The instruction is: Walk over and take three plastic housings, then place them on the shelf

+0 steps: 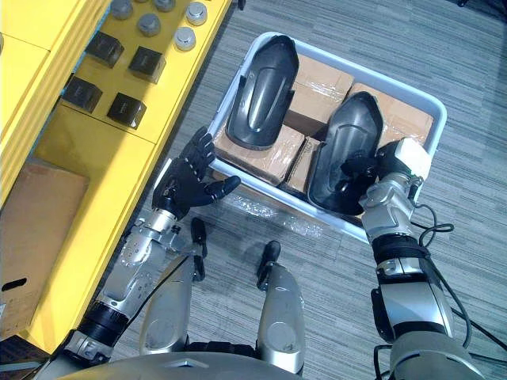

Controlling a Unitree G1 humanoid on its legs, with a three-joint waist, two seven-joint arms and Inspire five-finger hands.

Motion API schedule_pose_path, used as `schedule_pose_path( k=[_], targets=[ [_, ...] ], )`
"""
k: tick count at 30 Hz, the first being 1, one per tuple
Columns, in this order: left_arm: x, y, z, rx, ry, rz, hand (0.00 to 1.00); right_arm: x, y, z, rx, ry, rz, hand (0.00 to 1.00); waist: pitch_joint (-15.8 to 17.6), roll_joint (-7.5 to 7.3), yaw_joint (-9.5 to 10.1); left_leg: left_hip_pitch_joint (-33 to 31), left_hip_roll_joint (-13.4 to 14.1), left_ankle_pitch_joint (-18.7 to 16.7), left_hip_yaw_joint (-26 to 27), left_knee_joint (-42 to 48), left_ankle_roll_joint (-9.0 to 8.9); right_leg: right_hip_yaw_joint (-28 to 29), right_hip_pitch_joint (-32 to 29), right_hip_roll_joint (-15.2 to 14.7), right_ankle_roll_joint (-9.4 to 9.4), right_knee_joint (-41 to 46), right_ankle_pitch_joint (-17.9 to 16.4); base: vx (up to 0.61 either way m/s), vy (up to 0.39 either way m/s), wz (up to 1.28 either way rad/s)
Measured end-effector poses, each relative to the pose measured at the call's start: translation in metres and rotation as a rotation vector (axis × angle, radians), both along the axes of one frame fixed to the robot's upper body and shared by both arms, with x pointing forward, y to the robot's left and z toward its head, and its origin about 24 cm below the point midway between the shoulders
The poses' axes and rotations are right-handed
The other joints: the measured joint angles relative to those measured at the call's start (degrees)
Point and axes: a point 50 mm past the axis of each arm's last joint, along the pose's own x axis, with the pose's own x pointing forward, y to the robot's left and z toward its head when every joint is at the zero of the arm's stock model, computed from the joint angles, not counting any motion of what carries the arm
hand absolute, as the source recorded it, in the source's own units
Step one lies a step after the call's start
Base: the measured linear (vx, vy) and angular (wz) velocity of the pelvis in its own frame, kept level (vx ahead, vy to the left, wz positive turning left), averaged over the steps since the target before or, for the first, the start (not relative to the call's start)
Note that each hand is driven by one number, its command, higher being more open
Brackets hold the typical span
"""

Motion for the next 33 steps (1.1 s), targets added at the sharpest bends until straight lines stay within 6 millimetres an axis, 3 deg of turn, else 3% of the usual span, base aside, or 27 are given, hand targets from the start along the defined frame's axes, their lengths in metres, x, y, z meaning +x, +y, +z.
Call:
schedule_pose_path(
  k=[5, 12, 21, 22, 26, 33],
  targets=[
    [0.000, 0.005, 0.009, 0.027, -0.047, -0.020, 1.00, 0.002, 0.021, 0.021, -0.009, -0.194, 0.093, 0.00, 0.2, -0.65, -0.10, 2.9, -0.1, 0.1, 0.9, -1.1, 0.00, 0.7, 2.0, -0.1, 0.02, -0.2, 0.0, 0.04, 0.003, -0.05],
    [0.014, 0.000, 0.047, 0.017, -0.159, -0.120, 1.00, 0.000, 0.033, 0.046, -0.072, -0.339, 0.175, 0.00, 0.3, -1.73, -1.37, 8.3, -0.5, 1.1, 4.0, -5.5, 0.01, 2.9, 4.7, -0.1, 0.64, -2.5, 0.7, 0.02, 0.021, -0.15],
    [0.050, -0.014, 0.053, -0.080, 0.115, -0.306, 1.00, 0.013, 0.048, 0.081, -0.080, -0.440, 0.263, 0.00, 0.3, -1.92, -3.90, 11.4, -0.8, 1.4, 7.1, -8.1, 0.27, 5.9, 5.8, 0.3, 1.02, -5.3, 2.9, 0.04, 0.025, -0.17],
    [0.051, -0.014, 0.051, -0.077, 0.128, -0.306, 1.00, 0.015, 0.051, 0.084, -0.084, -0.448, 0.275, 1.00, 0.3, -1.92, -3.98, 11.7, -0.8, 1.4, 7.2, -8.2, 0.27, 6.0, 5.9, 0.3, 1.02, -5.3, 2.9, 0.03, 0.016, -0.14],
    [0.057, -0.019, 0.053, -0.072, 0.153, -0.323, 1.00, 0.022, 0.067, 0.099, -0.088, -0.467, 0.384, 1.00, 0.3, -1.93, -4.69, 12.8, -0.9, 2.2, 7.9, -9.8, 0.21, 6.4, 6.0, 0.3, 1.00, -5.2, 2.9, 0.01, 0.005, -0.04],
    [0.070, -0.031, 0.069, -0.138, 0.167, -0.297, 1.00, 0.026, 0.078, 0.092, 0.025, -0.455, 0.455, 1.00, 0.3, -1.94, -4.58, 13.5, -1.1, 3.5, 8.9, -12.9, 0.17, 7.2, 4.7, 0.3, 1.00, -4.8, 2.9, 0.01, 0.006, -0.04]
  ],
)
